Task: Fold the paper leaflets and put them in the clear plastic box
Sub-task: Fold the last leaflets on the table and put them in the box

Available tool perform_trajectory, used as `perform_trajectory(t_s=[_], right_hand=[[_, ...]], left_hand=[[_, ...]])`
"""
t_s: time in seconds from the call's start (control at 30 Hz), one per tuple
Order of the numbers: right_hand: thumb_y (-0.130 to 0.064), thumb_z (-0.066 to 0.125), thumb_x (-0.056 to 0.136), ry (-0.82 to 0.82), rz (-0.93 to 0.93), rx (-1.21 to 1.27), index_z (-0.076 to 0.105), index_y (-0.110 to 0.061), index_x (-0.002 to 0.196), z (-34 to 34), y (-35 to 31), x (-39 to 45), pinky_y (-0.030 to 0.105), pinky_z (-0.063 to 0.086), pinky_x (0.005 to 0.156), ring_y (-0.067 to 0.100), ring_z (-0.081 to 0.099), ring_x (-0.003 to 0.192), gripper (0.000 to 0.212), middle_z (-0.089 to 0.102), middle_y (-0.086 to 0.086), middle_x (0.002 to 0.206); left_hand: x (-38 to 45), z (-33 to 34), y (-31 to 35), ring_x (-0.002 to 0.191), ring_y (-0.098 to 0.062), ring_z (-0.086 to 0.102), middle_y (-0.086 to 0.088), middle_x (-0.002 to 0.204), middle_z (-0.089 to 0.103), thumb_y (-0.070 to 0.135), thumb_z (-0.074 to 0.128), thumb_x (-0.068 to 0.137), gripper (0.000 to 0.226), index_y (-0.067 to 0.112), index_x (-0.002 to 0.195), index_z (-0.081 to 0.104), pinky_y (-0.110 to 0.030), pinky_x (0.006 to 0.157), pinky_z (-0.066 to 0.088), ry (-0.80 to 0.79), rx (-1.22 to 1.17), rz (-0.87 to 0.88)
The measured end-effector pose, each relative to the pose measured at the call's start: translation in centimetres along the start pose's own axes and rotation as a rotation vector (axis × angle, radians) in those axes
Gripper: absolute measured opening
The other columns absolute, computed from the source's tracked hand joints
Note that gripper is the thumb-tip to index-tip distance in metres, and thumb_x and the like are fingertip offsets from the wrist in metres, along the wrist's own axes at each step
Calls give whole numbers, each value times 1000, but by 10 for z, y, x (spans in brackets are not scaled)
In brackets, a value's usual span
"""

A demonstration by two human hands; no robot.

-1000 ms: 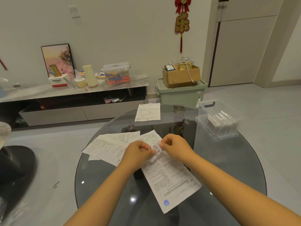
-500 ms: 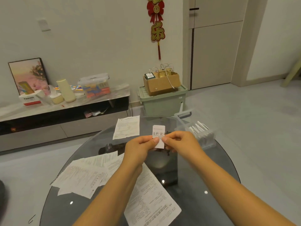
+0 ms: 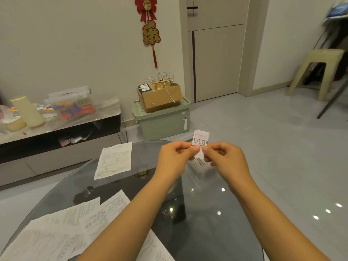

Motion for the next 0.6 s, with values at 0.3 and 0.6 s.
perform_trajectory(t_s=[0.3,0.6], right_hand=[[-20,60,89,304,-198,-387,62,-15,84,-41,-5,20,33,51,68,17,61,74,7,62,-4,75],[-13,58,87,251,-239,-653,67,-10,93,-29,3,37,37,51,70,22,59,82,11,67,4,87]], left_hand=[[24,75,8,120,-4,41,11,125,56,32,28,84,48,22,118,61,-24,101,13,-356,914,560],[36,102,-4,108,-11,43,7,121,55,44,3,71,79,22,125,56,-27,92,21,-533,1028,693]])
Point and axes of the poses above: each hand's wrist, its own x-axis towards the middle knuckle, its own z-axis out of the palm, y = z × x, the point moved 10 cm from there along x, towards the middle knuckle
